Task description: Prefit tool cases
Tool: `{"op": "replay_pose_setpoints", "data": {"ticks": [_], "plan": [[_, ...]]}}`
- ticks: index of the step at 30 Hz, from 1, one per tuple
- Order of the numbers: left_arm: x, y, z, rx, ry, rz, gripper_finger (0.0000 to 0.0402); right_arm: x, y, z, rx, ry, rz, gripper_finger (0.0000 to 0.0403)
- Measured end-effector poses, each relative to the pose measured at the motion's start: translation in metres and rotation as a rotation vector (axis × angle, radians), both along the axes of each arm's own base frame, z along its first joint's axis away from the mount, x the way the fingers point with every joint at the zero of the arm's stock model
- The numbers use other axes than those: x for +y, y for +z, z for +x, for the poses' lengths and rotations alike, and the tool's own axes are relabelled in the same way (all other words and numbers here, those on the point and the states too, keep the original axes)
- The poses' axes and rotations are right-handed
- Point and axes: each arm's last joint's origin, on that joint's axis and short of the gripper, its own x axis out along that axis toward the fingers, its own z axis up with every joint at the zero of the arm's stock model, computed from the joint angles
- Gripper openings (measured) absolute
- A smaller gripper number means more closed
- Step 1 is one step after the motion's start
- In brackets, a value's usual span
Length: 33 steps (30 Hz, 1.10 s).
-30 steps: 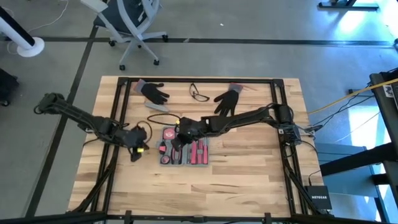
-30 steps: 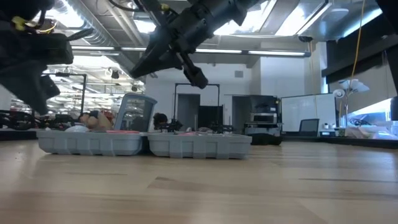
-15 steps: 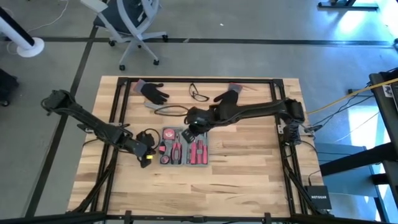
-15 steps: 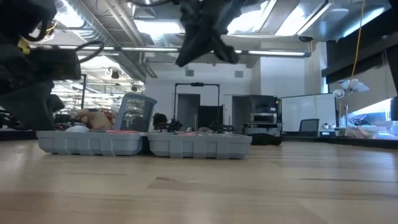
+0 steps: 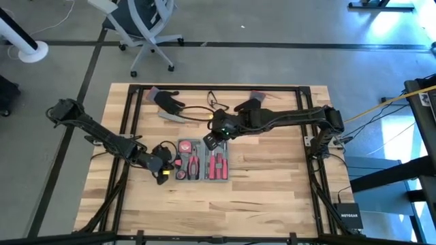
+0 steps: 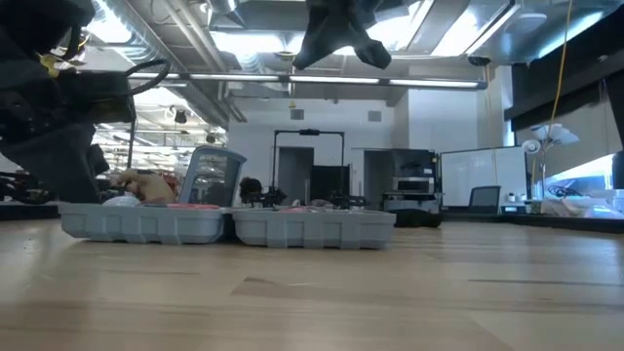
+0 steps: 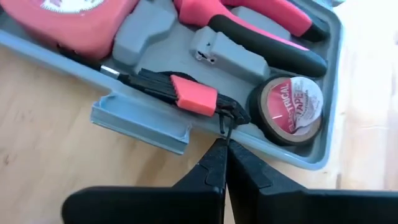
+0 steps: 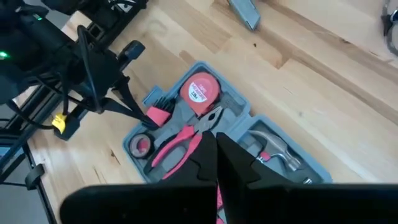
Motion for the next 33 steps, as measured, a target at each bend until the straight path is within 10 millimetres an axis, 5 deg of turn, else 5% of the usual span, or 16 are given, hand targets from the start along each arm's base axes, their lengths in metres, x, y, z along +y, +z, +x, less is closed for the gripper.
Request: {"op": "replay_pose_setpoints", "data": {"ticks": [11, 25, 29, 33], "plan": [[-0.001, 0.022, 0.015, -0.102, -0.026, 0.097, 0.0000, 0.000, 0.000, 0.000, -0.002, -0.007, -0.007, 0.0000], [0.015, 0.013, 0.051, -0.191, 0.004, 0.105, 0.0000, 0.000, 0.000, 0.000, -0.002, -0.008, -0.005, 0.0000], [0.019, 0.039, 0.050, -0.164, -0.031, 0.101, 0.0000, 0.002, 0.000, 0.000, 0.005, 0.026, 0.014, 0.0000], [0.029, 0.068, 0.030, -0.099, -0.051, 0.259, 0.0000, 0.010, -0.001, -0.002, 0.025, 0.049, -0.018, 0.0000]]}}
